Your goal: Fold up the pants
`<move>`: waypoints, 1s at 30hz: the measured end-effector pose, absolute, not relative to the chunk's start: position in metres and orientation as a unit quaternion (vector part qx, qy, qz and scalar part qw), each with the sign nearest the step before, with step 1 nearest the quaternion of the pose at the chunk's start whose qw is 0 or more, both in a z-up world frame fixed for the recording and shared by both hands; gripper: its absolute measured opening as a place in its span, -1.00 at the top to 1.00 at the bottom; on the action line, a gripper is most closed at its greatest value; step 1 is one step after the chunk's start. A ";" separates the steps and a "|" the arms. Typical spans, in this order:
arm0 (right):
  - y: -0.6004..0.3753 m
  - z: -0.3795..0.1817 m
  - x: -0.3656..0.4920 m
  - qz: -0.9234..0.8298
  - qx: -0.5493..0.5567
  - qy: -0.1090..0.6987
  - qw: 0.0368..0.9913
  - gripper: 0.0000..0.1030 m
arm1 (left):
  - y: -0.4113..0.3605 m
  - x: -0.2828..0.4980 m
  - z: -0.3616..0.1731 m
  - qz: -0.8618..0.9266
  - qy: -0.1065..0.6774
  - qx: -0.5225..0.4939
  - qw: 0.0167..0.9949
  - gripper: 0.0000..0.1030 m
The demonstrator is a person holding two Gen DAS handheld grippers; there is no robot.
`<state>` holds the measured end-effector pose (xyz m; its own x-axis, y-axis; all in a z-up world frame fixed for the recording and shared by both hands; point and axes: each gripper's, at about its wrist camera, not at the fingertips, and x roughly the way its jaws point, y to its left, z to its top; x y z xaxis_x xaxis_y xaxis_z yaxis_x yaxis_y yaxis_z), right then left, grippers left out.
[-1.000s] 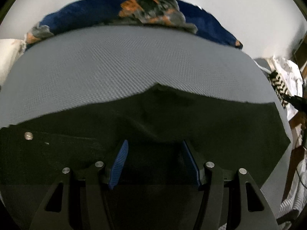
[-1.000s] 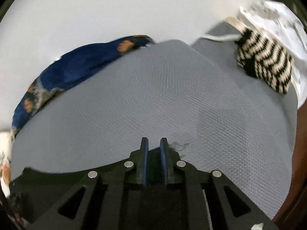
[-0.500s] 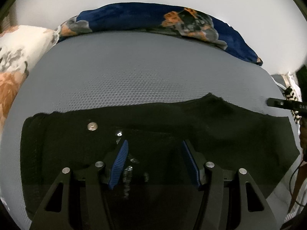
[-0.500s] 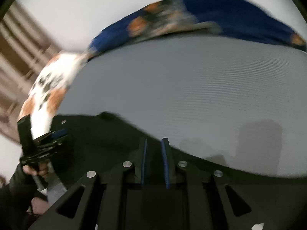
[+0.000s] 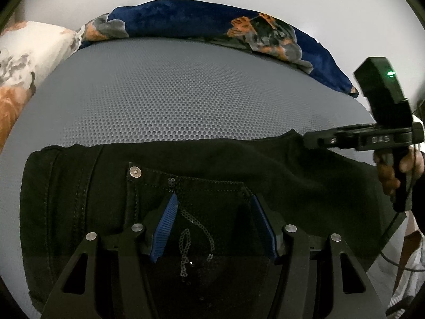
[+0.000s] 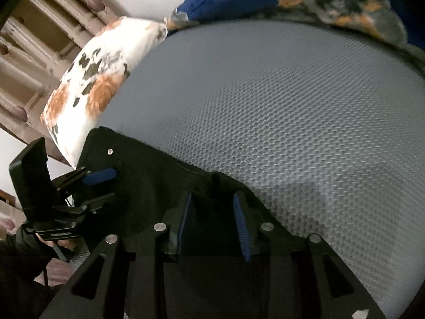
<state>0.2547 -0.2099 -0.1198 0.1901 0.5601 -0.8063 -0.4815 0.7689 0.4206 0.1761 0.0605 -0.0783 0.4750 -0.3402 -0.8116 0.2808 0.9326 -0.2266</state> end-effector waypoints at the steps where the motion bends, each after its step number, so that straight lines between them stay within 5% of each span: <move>1: -0.208 -0.123 0.256 0.337 0.034 0.543 0.769 0.39 | 0.061 0.176 -0.078 -0.182 0.480 -0.031 0.858 -0.14; 5: -0.201 -0.129 0.258 0.364 0.045 0.557 0.745 0.40 | 0.063 0.178 -0.078 -0.184 0.481 -0.035 0.857 -0.14; 7: -0.198 -0.123 0.256 0.368 0.034 0.539 0.757 0.78 | 0.063 0.178 -0.078 -0.184 0.481 -0.035 0.857 -0.14; 10: -0.197 -0.114 0.259 0.355 0.026 0.516 0.780 0.85 | 0.063 0.178 -0.078 -0.185 0.480 -0.034 0.857 -0.14; 30: -0.187 -0.125 0.258 0.278 -0.002 0.497 0.822 0.71 | 0.055 0.174 -0.081 -0.175 0.472 -0.010 0.864 -0.18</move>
